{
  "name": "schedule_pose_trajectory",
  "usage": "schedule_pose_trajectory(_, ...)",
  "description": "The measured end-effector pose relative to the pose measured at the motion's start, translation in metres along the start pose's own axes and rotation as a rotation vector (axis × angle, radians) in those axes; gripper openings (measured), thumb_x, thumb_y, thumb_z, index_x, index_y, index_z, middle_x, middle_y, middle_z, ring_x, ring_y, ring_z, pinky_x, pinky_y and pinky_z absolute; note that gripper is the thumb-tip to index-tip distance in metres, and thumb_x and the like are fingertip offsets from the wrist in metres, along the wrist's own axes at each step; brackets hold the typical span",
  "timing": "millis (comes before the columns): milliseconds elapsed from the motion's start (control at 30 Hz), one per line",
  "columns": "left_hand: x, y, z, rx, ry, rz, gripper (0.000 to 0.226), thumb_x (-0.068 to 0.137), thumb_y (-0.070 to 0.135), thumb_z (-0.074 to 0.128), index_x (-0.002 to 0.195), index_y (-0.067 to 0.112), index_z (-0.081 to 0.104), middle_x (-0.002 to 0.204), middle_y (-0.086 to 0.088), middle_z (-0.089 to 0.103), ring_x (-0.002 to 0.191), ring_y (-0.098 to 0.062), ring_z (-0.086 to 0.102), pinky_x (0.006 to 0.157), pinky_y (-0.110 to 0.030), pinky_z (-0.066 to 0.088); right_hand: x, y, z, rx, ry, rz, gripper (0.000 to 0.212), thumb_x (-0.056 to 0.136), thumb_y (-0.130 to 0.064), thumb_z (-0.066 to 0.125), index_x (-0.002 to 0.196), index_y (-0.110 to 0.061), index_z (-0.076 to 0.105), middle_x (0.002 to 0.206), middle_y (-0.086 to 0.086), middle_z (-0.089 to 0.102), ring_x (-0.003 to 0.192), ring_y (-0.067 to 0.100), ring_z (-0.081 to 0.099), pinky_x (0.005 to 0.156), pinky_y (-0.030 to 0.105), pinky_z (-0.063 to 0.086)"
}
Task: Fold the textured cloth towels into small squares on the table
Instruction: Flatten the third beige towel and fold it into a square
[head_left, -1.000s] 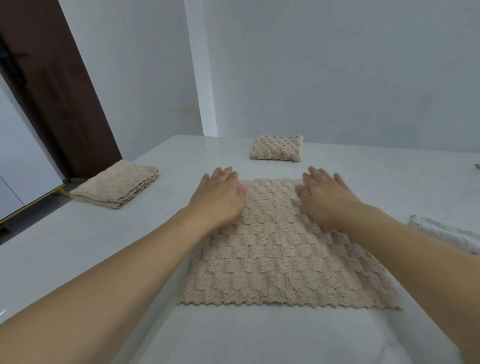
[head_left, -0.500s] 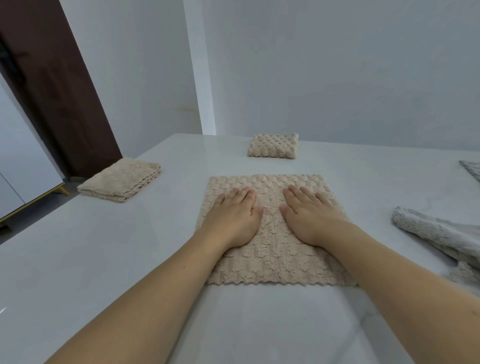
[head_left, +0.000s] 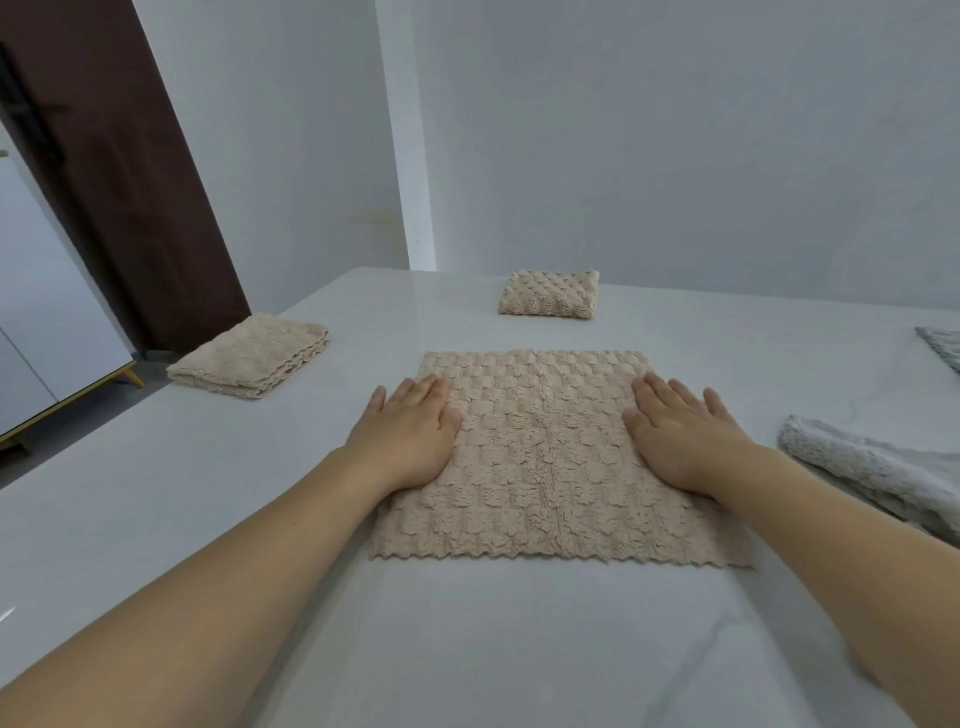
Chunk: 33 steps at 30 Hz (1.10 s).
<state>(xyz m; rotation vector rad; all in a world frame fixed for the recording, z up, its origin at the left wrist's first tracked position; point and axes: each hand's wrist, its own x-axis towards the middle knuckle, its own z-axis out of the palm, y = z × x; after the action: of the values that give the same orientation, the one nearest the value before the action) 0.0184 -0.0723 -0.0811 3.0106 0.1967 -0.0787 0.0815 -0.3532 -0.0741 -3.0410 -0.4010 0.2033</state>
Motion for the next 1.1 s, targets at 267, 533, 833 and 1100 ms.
schedule_pose_trajectory(267,-0.046,0.061,0.005,-0.140,0.136,0.151,0.058,0.105,0.038,0.018,0.157,0.012,0.012,0.165,-0.003,0.008,0.151,-0.016,0.001,0.123,-0.039,0.000,-0.051,-0.054,0.008,0.043,0.092,-0.205,0.059,0.103,-0.040,0.009,0.155,-0.015,0.002,0.163,0.000,-0.007,0.149,0.015,-0.009,0.121,0.040,-0.006)
schedule_pose_trajectory(533,-0.051,0.065,0.018,-0.047,0.075,0.126,0.061,0.103,0.044,0.015,0.157,0.018,0.006,0.165,0.004,0.000,0.151,-0.012,-0.005,0.122,-0.040,-0.004,-0.053,-0.054,0.022,0.066,0.086,-0.192,0.059,0.102,-0.043,0.009,0.156,-0.020,0.003,0.163,-0.006,-0.006,0.149,0.011,-0.008,0.121,0.040,-0.005)
schedule_pose_trajectory(833,-0.060,0.020,0.010,-0.069,0.026,0.065,0.060,0.104,0.045,0.013,0.158,0.022,0.001,0.165,0.007,-0.005,0.150,-0.010,-0.008,0.122,-0.034,-0.005,-0.057,-0.022,0.016,0.087,0.049,-0.096,0.058,0.102,-0.044,0.008,0.155,-0.024,-0.003,0.162,-0.008,-0.009,0.148,0.011,-0.010,0.121,0.038,-0.005)
schedule_pose_trajectory(1100,-0.042,0.002,-0.015,-0.026,0.018,0.034,0.058,0.105,0.040,0.013,0.157,0.015,0.007,0.165,0.001,0.000,0.151,-0.015,-0.005,0.122,-0.040,-0.007,-0.042,-0.014,-0.010,0.034,0.061,-0.085,0.058,0.103,-0.040,0.010,0.155,-0.015,0.002,0.163,0.002,-0.005,0.149,0.017,-0.006,0.121,0.041,-0.005)
